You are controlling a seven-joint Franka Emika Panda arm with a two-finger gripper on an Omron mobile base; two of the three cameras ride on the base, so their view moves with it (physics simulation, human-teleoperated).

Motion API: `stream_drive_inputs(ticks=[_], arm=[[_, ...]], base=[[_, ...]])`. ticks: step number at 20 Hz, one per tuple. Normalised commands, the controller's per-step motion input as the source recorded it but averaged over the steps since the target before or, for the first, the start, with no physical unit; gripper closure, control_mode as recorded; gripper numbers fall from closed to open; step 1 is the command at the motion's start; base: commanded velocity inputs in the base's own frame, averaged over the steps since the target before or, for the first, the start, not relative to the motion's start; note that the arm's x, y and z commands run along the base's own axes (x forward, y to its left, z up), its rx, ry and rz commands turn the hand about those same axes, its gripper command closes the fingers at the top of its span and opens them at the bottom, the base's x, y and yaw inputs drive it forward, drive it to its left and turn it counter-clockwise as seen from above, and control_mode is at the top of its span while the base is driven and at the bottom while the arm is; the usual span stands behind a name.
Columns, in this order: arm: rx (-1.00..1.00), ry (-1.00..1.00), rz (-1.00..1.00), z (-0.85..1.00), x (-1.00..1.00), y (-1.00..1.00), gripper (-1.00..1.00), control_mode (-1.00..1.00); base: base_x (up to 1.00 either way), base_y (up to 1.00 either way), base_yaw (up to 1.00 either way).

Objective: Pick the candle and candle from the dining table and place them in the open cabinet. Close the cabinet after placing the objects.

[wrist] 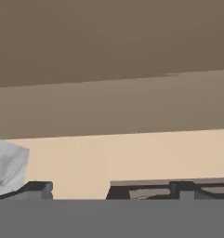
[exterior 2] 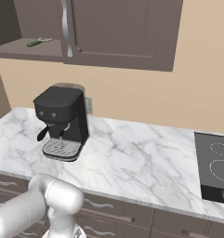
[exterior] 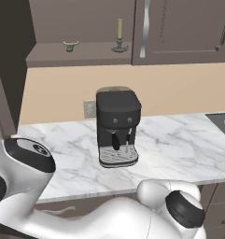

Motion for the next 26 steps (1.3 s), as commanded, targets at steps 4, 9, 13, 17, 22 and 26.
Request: stream_drive_inputs(ticks=[4, 9, 13, 17, 22, 26], arm=[[-0.02, -0.05, -0.12, -0.15, 0.36, 0.02, -1.00, -1.00], [0.00, 0.00, -0.13, -0.01, 0.13, -0.19, -1.00, -1.00], [0.06, 0.00, -0.11, 0.08, -0.09, -0.51, -1.00, -1.00], [0.11, 0.01, -0.12, 0.10, -0.04, -0.54, -1.00, -1.00], [0.16, 0.04, -0.01, 0.07, 0.10, -0.55, -1.00, -1.00], [0.21, 0.00, 0.00, 0.04, 0.26, -0.52, -1.00, -1.00]], base=[[0.00, 0.00, 0.00], [0.00, 0.00, 0.00], [0.00, 0.00, 0.00], [0.00, 0.00, 0.00], [0.00, 0.00, 0.00], [0.00, 0.00, 0.00]])
